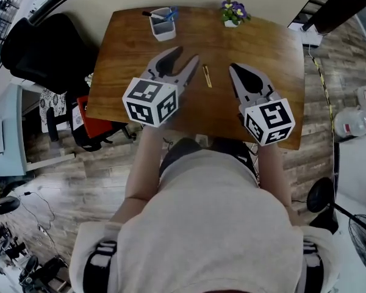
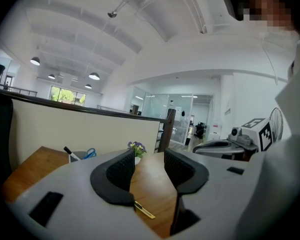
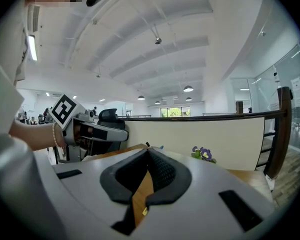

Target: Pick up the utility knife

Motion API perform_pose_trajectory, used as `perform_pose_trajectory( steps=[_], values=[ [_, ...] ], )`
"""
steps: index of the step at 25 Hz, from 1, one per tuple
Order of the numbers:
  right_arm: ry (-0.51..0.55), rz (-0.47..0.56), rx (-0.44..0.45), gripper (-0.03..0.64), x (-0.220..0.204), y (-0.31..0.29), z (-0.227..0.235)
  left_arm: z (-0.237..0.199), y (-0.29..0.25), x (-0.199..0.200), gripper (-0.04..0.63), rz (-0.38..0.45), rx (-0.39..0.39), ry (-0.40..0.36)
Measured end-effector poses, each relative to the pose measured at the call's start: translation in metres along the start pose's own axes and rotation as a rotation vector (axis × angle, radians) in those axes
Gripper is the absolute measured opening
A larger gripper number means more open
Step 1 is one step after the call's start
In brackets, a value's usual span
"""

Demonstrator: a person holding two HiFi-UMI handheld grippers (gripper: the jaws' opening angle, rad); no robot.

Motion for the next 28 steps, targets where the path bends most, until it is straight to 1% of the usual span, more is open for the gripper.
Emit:
perform_pose_trajectory(
  steps=[4,7,13,17,22,28],
  values=[
    [-0.006,-0.037,0.002,0.011,-0.011,-0.004,0.002,-0.005,-0.005,-0.014,0.186,-0.021,-0.004,0.036],
    [0.008,-0.084,-0.007,0.011,-0.024,-0.008,0.005,-0.004,-0.01,-0.026,0.186,-0.044,-0.011,0.064],
    [0.009,-0.158,-0.003,0.011,-0.041,-0.01,0.024,0.001,-0.028,-0.049,0.178,-0.124,-0.014,0.099],
    [-0.006,-0.168,0.008,0.011,-0.039,-0.011,0.038,0.009,-0.039,-0.058,0.179,-0.174,-0.016,0.12],
    [-0.002,-0.189,0.047,0.011,-0.04,-0.016,0.047,0.002,-0.052,-0.064,0.184,-0.189,0.027,0.15],
    [-0.026,-0.206,0.069,0.011,-0.053,-0.021,0.059,-0.008,-0.055,-0.076,0.184,-0.231,0.102,0.152]
  ],
)
Point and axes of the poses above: the fingertips, and each gripper's own axes: y backward along the fingers, z to its right, x out of its top, the point moved 6 cm from there along y, backward along the fingers, and after that the axes turned 4 degrees about -z, right-handed, at the moved point
